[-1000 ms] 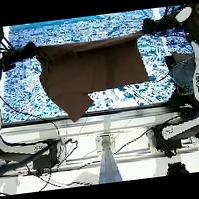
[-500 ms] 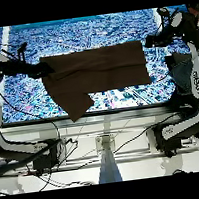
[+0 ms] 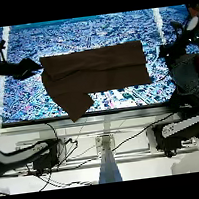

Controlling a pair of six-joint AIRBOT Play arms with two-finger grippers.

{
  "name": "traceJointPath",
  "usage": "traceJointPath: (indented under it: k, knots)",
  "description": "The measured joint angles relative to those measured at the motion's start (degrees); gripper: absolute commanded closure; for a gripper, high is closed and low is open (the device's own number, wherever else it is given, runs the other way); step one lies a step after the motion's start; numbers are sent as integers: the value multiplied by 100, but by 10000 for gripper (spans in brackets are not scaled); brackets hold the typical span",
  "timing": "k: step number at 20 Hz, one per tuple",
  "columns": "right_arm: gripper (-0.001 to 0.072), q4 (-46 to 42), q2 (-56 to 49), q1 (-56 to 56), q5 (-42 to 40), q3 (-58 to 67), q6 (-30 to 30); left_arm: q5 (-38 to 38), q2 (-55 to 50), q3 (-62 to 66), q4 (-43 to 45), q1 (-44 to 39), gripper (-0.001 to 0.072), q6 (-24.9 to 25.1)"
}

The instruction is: Fold the clothes and pants, and hang the long-sleeved shirts on hangers.

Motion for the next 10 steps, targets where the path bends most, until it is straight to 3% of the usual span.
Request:
traceJointPath:
  k: [6,9,10]
  knots:
    - [234,1401,11,-341,-208,-1475,-688,348,1690,-2413,7,142,21,136]
    - [285,2079,20,-240,-437,-2061,-1088,549,2065,-3364,-4,153,22,138]
    - [347,2277,20,-188,-505,-2212,-1224,592,2111,-3585,-33,153,22,133]
